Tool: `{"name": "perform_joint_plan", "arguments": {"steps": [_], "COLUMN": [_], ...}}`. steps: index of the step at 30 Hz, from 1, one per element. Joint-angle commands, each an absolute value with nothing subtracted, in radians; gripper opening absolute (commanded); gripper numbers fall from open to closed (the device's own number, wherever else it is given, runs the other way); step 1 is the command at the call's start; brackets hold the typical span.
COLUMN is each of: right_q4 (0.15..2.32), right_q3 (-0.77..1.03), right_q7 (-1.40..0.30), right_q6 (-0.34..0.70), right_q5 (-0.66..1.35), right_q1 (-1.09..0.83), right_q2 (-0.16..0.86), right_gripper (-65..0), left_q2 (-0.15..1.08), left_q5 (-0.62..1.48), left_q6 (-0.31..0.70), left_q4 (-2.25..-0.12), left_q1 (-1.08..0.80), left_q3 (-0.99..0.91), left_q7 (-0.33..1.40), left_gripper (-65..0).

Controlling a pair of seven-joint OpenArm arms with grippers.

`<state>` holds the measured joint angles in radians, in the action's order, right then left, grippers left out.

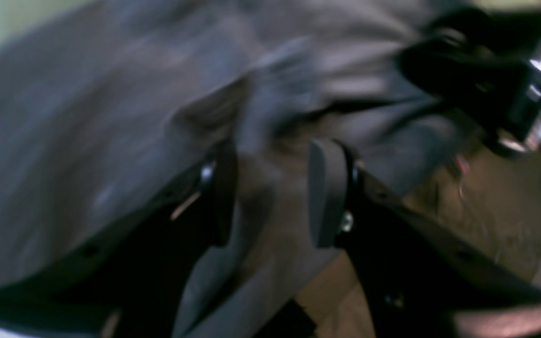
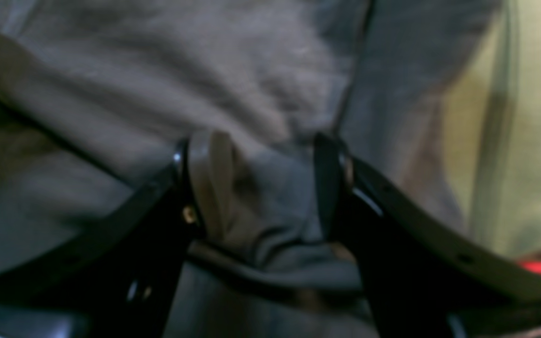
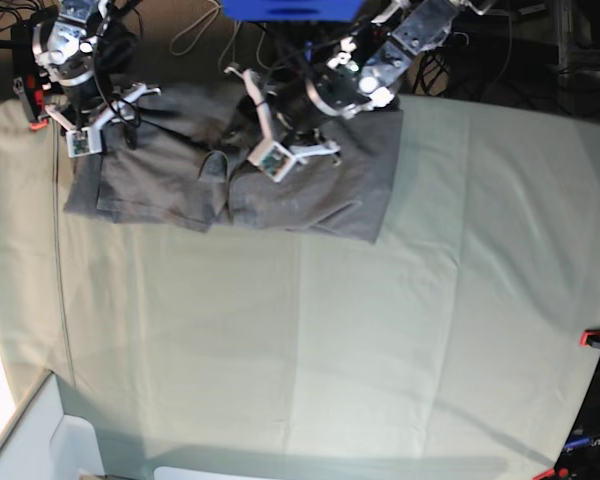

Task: Layout the t-shirt on the table in an organized manner, then fold the t-shirt properly

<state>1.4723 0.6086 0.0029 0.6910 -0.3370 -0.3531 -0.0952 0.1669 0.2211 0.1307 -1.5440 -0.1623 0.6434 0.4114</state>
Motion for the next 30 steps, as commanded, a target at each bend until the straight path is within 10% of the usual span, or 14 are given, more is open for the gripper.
{"name": "perform_joint_plan", "arguments": {"steps": [1,11,18,30], "right_q4": [1.514,1.689,1.652,1.437], "right_q3": [0.613,0.650,0.700,0.779], "right_q7": [0.025,0.025,-0.081,-0.206], "right_q6": [0.698,0.698,0.698,0.698], "right_q5": [-0.320,-0.320,-0.320,-0.321], "right_q1": [-0.364,-0.392,-0.294,-0.186], "right_q2": [-0.094,-0.147,-0.148,-0.099], "right_gripper": [-35.9,-35.7,-22.6,-22.6], "left_q2": [0.173,0.185,0.226,0.236], "left_q5": [0.228,0.228,0.229,0.229], "left_q6": [0.133,0.134,0.134,0.134], "left_q4": [-1.561,-1.626,-1.684,-1.705], "left_q1": [-0.156,-0.154,-0.176,-0.249], "left_q3": [0.668,0.687,0.464,-0.007], "left_q7": [0.389,0.381,0.381,0.381], "left_gripper": [-40.9,-40.8,-40.8,-40.8]}}
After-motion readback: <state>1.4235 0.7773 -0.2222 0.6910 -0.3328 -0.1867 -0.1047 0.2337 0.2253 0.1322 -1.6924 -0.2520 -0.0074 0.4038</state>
